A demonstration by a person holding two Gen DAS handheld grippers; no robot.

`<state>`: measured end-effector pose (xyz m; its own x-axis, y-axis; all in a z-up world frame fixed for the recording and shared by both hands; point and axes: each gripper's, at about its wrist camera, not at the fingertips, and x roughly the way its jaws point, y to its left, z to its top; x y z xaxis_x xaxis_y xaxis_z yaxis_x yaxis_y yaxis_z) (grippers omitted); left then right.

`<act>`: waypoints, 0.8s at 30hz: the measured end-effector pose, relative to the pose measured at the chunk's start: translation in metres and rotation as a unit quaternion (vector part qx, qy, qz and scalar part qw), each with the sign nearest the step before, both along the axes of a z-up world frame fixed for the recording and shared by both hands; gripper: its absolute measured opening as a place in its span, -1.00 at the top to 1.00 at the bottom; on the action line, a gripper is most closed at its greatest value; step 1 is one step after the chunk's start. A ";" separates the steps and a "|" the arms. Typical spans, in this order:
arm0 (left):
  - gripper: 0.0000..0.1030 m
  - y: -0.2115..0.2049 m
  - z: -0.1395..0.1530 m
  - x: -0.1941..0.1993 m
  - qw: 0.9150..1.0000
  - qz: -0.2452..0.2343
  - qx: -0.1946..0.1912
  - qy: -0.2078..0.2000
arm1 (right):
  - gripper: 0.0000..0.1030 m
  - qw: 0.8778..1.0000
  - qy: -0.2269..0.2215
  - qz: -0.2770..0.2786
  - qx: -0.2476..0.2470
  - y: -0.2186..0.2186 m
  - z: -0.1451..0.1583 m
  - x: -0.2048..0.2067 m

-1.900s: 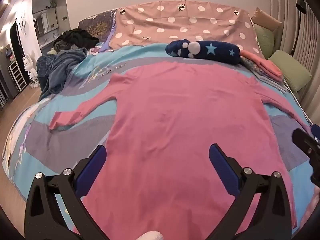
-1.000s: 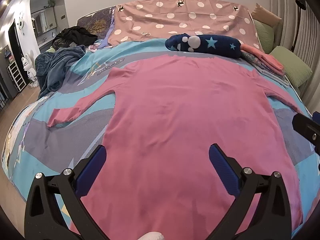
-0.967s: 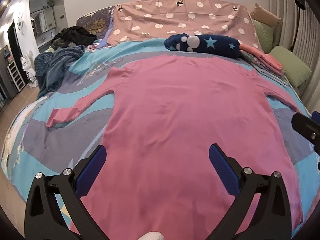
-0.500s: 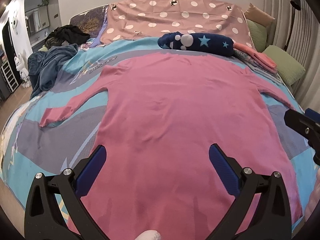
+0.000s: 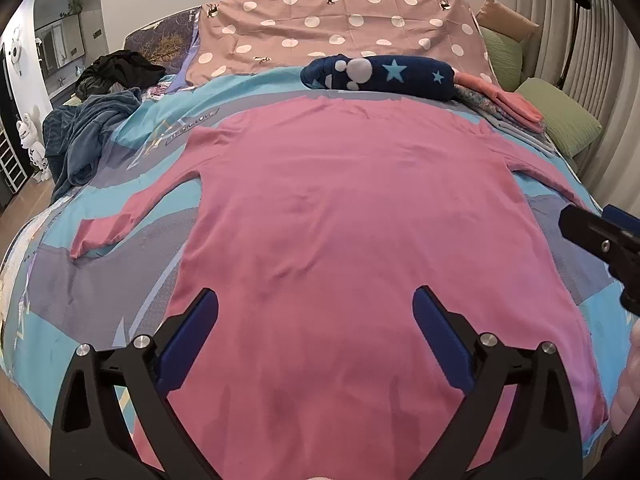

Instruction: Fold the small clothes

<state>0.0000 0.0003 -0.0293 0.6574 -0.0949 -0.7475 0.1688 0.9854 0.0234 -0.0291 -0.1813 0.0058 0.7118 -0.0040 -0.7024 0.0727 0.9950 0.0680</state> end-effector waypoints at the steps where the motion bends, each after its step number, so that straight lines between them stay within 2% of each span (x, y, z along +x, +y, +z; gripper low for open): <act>1: -0.91 0.000 0.000 -0.001 1.000 -0.001 0.000 0.000 | -0.96 1.000 0.001 0.001 -0.001 0.000 -0.001 0.000; 8: -0.90 0.003 0.002 -0.001 1.000 0.001 -0.006 0.002 | -0.96 1.000 0.008 0.002 -0.004 0.003 -0.004 0.003; 13: -0.78 0.012 0.001 0.000 1.000 0.004 -0.030 0.005 | -0.96 1.000 0.015 -0.002 -0.006 0.005 -0.006 0.004; 24: -0.78 0.015 -0.001 0.002 1.000 0.001 -0.029 0.004 | -0.96 1.000 0.022 -0.003 -0.012 0.008 -0.010 0.009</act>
